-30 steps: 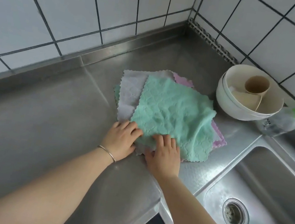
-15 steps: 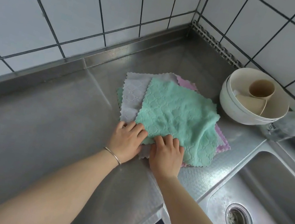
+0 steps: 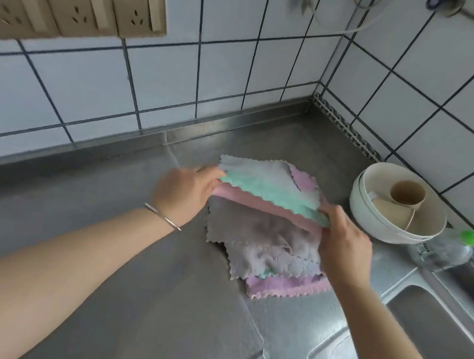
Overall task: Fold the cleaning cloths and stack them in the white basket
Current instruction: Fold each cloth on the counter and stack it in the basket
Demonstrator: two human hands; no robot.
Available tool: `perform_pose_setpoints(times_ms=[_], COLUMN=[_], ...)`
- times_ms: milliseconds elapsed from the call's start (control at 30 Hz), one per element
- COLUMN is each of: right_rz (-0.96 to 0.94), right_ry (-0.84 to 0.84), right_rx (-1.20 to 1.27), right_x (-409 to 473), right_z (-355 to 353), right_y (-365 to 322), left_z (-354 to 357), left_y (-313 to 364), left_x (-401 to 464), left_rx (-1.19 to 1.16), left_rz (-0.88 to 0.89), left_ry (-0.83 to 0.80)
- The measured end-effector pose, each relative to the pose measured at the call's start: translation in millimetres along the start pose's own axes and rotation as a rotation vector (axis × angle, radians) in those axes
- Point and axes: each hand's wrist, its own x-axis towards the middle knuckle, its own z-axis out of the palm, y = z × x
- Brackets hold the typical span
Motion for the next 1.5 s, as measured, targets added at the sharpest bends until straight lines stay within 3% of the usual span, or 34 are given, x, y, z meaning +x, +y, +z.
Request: perform_pose_setpoints(times_ms=[100,233,400,500,567,667,767,833,967,1067,1233,1333,1400,1500], right_rz=[-0.026,-0.031,-0.037,-0.005,0.024,0.016,-0.099,-0.192,-0.34,-0.384,-0.566,-0.641,-0.58,-0.307], right_ry=[-0.191,-0.374,-0.461,-0.595,-0.636,-0.546,-0.49,-0.509,-0.636,-0.836,-1.112,-1.331,-1.4,-1.322], right_rx=[0.021,0.267,0.499,0.55,0.645,0.808,0.855,0.822,0.556,0.314,0.1,-0.052,0.01,0.169], right_x=[25.2,60.2,97.0,106.7,106.9,99.2,74.9,50.1,-9.7,-57.9,-114.2,-115.5,-105.1,-81.1], right_z=[-34.5,-54.0,-32.7,-11.7,-8.4,-15.9,-22.4,-18.4,10.7,45.2,87.3,86.7,94.9,111.5], right_y=[-13.5,-63.1,-166.4,-229.0,-262.2,-296.4,-309.2,-305.3,-285.1,-267.3,-240.4,-243.3,-244.9,-259.6], left_z=[-67.6,-145.8,-223.7,-261.6,-284.5,-316.0,-328.8,-322.1,-273.1,-222.5,-173.2,-173.5,-180.3,-177.5], left_y=[-26.3,-71.3,-124.9,-157.0,-169.2,-168.8,-153.4,-143.0,-122.8,-102.8,-68.7,-73.5,-91.4,-133.0], left_x=[-9.5,-36.0,-74.1,-92.2,-104.2,-131.6,-181.2,-221.6,-306.9,-361.9,-399.2,-399.0,-387.0,-364.2], left_rx=[0.0,-0.021,0.041,0.165,0.249,0.255,0.264,0.306,0.261,0.184,0.204,-0.006,-0.15,-0.301], left_rz=[-0.121,-0.324,-0.609,-0.729,-0.77,-0.8,-0.715,-0.66,-0.718,-0.776,-0.91,-0.999,-1.095,-1.291], left_ry=[-0.075,-0.118,-0.112,-0.097,-0.063,0.091,0.214,0.209,0.038,-0.141,-0.549,-0.968,-0.948,-0.616])
